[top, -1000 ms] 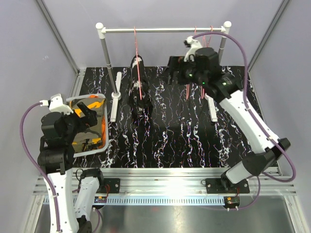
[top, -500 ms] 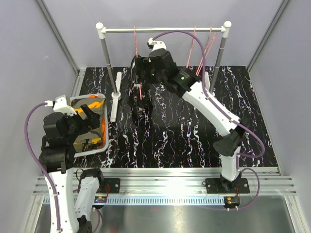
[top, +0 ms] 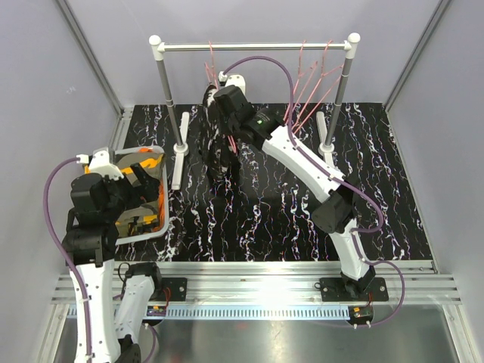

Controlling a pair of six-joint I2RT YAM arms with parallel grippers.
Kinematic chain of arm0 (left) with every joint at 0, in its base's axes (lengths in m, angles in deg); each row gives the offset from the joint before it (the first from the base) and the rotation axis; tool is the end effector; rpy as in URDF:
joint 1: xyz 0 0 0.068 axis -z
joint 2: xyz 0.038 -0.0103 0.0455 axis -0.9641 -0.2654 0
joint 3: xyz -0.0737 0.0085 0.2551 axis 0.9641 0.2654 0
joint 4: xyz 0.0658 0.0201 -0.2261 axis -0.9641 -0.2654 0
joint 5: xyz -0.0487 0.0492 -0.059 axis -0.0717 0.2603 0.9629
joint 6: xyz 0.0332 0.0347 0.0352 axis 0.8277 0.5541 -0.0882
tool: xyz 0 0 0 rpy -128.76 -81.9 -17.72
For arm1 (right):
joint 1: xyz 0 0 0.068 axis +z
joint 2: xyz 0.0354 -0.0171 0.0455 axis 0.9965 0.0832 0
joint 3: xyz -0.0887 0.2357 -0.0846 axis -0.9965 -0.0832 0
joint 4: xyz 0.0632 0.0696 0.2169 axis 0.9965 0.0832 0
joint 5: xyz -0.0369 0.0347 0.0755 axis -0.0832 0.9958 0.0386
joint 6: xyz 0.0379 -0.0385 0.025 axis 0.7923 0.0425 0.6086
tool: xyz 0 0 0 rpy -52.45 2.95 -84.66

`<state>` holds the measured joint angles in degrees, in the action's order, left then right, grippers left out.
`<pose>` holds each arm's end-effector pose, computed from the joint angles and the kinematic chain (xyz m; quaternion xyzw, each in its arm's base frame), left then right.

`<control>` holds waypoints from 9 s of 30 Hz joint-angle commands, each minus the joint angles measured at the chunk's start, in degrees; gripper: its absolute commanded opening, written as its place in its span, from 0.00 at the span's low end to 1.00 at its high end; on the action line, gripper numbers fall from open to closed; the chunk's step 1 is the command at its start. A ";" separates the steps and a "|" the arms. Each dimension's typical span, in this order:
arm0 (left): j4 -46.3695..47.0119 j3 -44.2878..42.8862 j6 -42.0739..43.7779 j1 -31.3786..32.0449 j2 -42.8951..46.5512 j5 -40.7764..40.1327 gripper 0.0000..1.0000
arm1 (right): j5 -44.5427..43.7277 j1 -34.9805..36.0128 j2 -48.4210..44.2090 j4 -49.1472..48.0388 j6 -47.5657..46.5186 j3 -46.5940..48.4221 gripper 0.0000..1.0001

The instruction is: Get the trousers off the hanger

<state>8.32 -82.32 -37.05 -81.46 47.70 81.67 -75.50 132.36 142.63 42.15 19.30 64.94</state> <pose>0.0924 0.0029 0.3573 -0.1177 0.8375 -0.1206 0.5198 0.3229 0.3227 0.3761 -0.1054 0.8562 0.1179 0.4918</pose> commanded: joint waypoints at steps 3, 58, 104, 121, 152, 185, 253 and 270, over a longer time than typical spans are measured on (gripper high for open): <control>1.37 0.57 1.29 0.70 -0.29 2.18 0.99 | -0.18 -0.38 -1.93 -4.40 -1.68 -1.26 0.26; 46.70 -5.93 8.31 44.11 -18.83 -6.70 0.99 | 10.98 -0.29 -27.93 -0.54 -5.12 -2.82 0.00; 50.33 -11.12 17.46 62.75 -28.07 -30.68 0.00 | 11.35 -0.29 -50.79 -5.90 -3.70 -36.85 0.00; 51.47 -10.41 18.69 62.66 -14.89 -44.85 0.00 | 8.53 -3.63 -45.71 -11.96 -2.03 -53.82 0.00; 50.24 -15.86 34.87 61.26 -10.04 -71.99 0.00 | 54.76 -15.14 -48.42 -21.20 5.00 -59.11 0.00; 9.91 -16.41 29.28 53.00 -4.60 -90.73 0.00 | 34.89 -15.23 -47.72 -14.42 -1.51 -59.62 0.00; 20.88 4.52 -19.97 -1.94 -54.53 -18.82 0.63 | 22.76 -15.14 -47.63 -7.66 -4.24 -48.11 0.00; 6.30 -7.86 -6.99 -5.36 -20.78 -21.38 0.99 | 12.92 -15.23 -38.06 -4.76 -7.13 -36.96 0.00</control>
<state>19.89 -85.33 -49.69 -86.49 21.91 59.86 -58.72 117.32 103.22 38.91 13.64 23.35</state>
